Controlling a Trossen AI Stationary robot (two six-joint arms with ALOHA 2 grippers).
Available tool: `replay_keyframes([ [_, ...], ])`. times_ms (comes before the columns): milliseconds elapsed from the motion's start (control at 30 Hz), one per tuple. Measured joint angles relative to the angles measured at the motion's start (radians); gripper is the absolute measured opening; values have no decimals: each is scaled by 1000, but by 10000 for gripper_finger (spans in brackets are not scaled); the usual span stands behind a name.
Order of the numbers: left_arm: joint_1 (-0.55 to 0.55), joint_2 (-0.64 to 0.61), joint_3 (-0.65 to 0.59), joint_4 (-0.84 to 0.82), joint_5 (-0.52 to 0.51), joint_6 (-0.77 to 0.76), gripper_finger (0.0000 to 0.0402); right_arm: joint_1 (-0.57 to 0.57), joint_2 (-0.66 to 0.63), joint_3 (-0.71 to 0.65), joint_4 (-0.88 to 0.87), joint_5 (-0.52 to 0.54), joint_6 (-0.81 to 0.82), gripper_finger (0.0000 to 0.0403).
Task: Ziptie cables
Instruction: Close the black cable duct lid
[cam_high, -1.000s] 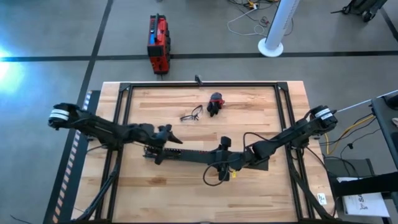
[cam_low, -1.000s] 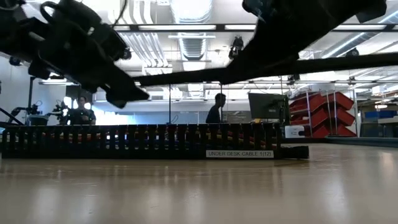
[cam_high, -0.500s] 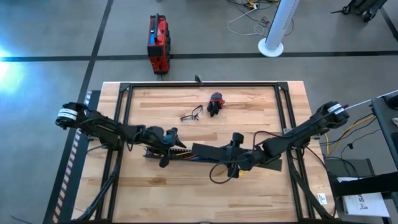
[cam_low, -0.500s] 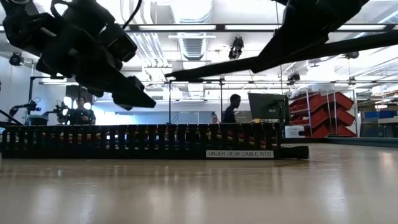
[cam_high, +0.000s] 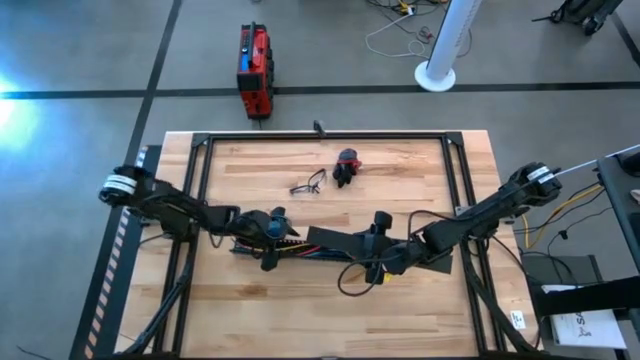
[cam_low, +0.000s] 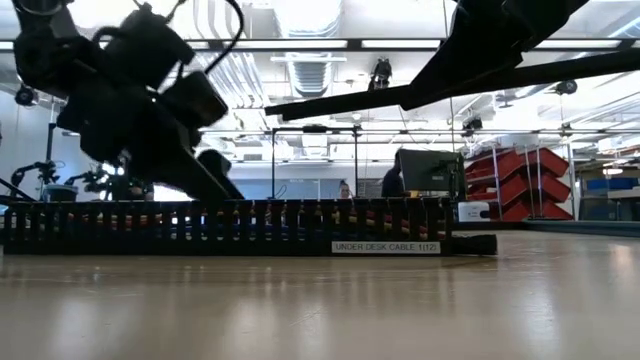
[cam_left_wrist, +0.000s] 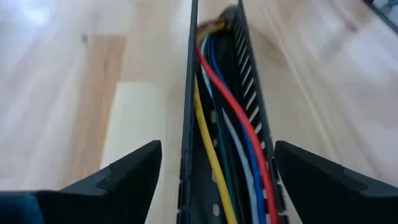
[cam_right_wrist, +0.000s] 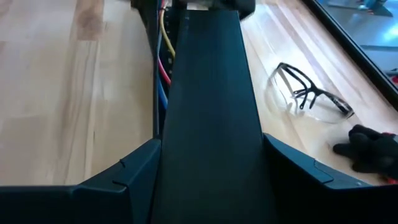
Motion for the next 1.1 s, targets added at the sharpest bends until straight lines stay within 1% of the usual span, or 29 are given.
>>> replay_keyframes([
  [100,-1,78,23,16,2,-1,290,0,1,0,4,0,1,220],
  [233,-1,149,50,4,5,-1,281,0,1,0,5,0,1,220],
  [500,-3,178,89,-63,-7,5,260,-1,21,1,47,-26,-5,220],
  [667,-3,183,78,-69,-10,11,233,-6,106,-1,103,-58,-32,220],
  [767,-4,183,77,-76,-10,5,220,-10,158,-1,181,-77,-81,220],
  [833,-8,183,77,-79,-10,6,219,-17,183,0,229,-82,-111,220],
  [1000,-31,184,76,-95,-19,24,239,-47,227,0,239,-87,-144,220],
  [1100,-36,185,75,-100,-22,30,244,-63,239,-1,264,-88,-165,220],
])
